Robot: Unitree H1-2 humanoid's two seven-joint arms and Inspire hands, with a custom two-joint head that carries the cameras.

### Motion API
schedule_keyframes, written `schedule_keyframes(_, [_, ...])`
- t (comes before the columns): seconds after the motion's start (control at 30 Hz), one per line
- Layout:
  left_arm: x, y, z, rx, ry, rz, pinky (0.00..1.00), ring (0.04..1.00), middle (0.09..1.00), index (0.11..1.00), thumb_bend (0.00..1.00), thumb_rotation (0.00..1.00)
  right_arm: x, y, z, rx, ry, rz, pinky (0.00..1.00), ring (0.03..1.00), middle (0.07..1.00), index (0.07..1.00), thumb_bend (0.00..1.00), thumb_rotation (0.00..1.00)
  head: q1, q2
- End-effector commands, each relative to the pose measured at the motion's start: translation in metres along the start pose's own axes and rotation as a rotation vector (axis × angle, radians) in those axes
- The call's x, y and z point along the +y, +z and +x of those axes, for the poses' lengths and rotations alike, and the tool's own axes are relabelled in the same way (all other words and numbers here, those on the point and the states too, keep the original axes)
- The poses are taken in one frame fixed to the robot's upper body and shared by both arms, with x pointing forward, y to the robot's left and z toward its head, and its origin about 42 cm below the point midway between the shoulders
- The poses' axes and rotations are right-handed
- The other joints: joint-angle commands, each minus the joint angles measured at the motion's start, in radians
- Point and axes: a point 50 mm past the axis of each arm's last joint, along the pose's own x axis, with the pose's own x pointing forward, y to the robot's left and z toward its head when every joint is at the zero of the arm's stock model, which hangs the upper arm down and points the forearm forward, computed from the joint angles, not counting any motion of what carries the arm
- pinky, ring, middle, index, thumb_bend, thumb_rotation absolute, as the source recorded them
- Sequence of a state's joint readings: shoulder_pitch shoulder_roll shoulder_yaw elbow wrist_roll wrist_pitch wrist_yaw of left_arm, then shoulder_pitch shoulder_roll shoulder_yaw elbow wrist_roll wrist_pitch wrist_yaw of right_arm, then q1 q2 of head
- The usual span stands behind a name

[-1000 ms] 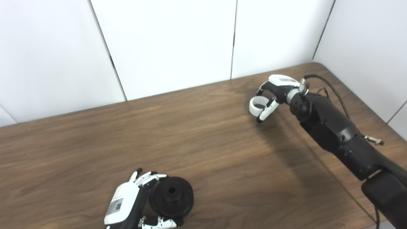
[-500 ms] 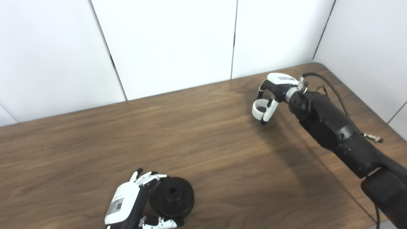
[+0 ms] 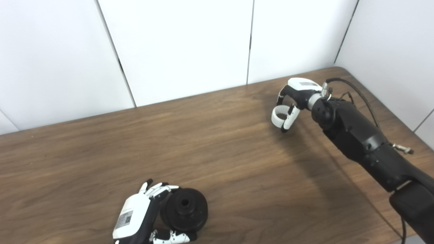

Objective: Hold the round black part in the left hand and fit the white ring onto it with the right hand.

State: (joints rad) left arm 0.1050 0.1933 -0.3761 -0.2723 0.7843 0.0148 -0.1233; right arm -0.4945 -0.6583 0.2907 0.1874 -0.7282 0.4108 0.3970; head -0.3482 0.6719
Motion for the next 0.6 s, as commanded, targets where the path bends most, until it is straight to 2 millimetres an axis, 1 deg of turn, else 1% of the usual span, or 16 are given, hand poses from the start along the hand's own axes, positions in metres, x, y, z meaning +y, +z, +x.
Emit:
schedule_keyframes(0.0, [-0.002, 0.008, 0.001, -0.02, -0.019, 0.019, 1.0, 0.857, 0.768, 0.483, 0.52, 0.05, -0.041, 0.005, -0.014, -0.072, -0.117, -0.052, 0.95, 0.963, 0.844, 0.485, 0.52, 0.13, 0.007, 0.006])
schedule_keyframes(0.1, [-0.005, 0.01, 0.002, -0.017, -0.023, 0.011, 1.0, 0.858, 0.768, 0.483, 0.52, 0.05, -0.048, 0.018, -0.034, -0.157, -0.143, -0.075, 0.95, 0.966, 0.834, 0.485, 0.52, 0.13, 0.036, 0.021])
schedule_keyframes(0.2, [-0.007, 0.012, 0.004, -0.012, -0.028, 0.01, 1.0, 0.86, 0.77, 0.483, 0.52, 0.05, -0.055, 0.039, -0.066, -0.268, -0.158, -0.101, 0.96, 0.984, 0.836, 0.485, 0.52, 0.14, 0.069, 0.04])
schedule_keyframes(0.23, [-0.008, 0.013, 0.004, -0.01, -0.029, 0.012, 1.0, 0.861, 0.771, 0.483, 0.52, 0.05, -0.056, 0.044, -0.073, -0.288, -0.161, -0.107, 0.96, 0.988, 0.835, 0.485, 0.52, 0.14, 0.074, 0.041])
schedule_keyframes(0.27, [-0.008, 0.014, 0.005, -0.009, -0.033, 0.017, 1.0, 0.861, 0.771, 0.483, 0.52, 0.05, -0.057, 0.052, -0.083, -0.326, -0.166, -0.111, 0.96, 0.99, 0.835, 0.485, 0.52, 0.14, 0.096, 0.05])
schedule_keyframes(0.3, [-0.009, 0.015, 0.006, -0.009, -0.034, 0.018, 1.0, 0.861, 0.77, 0.483, 0.52, 0.05, -0.058, 0.058, -0.092, -0.36, -0.171, -0.112, 0.96, 0.991, 0.834, 0.485, 0.52, 0.13, 0.112, 0.06])
schedule_keyframes(0.33, [-0.009, 0.016, 0.007, -0.009, -0.034, 0.019, 1.0, 0.859, 0.768, 0.483, 0.52, 0.05, -0.058, 0.062, -0.098, -0.381, -0.173, -0.112, 0.96, 0.99, 0.833, 0.484, 0.52, 0.13, 0.112, 0.06])
schedule_keyframes(0.4, [-0.01, 0.018, 0.008, -0.011, -0.035, 0.016, 1.0, 0.858, 0.767, 0.483, 0.52, 0.05, -0.059, 0.075, -0.116, -0.435, -0.175, -0.115, 0.96, 0.986, 0.83, 0.484, 0.52, 0.13, 0.144, 0.077])
schedule_keyframes(0.47, [-0.012, 0.019, 0.011, -0.011, -0.036, 0.026, 1.0, 0.858, 0.769, 0.483, 0.52, 0.05, -0.058, 0.09, -0.135, -0.506, -0.168, -0.121, 0.96, 0.983, 0.828, 0.484, 0.52, 0.13, 0.161, 0.086])
schedule_keyframes(0.5, [-0.013, 0.02, 0.012, -0.012, -0.034, 0.029, 1.0, 0.858, 0.769, 0.482, 0.52, 0.05, -0.057, 0.096, -0.142, -0.535, -0.163, -0.125, 0.96, 0.984, 0.829, 0.483, 0.52, 0.14, 0.164, 0.088])
schedule_keyframes(0.57, [-0.014, 0.023, 0.014, -0.014, -0.031, 0.033, 1.0, 0.861, 0.769, 0.482, 0.52, 0.05, -0.054, 0.107, -0.155, -0.602, -0.157, -0.14, 0.96, 0.985, 0.823, 0.483, 0.52, 0.14, 0.196, 0.104])
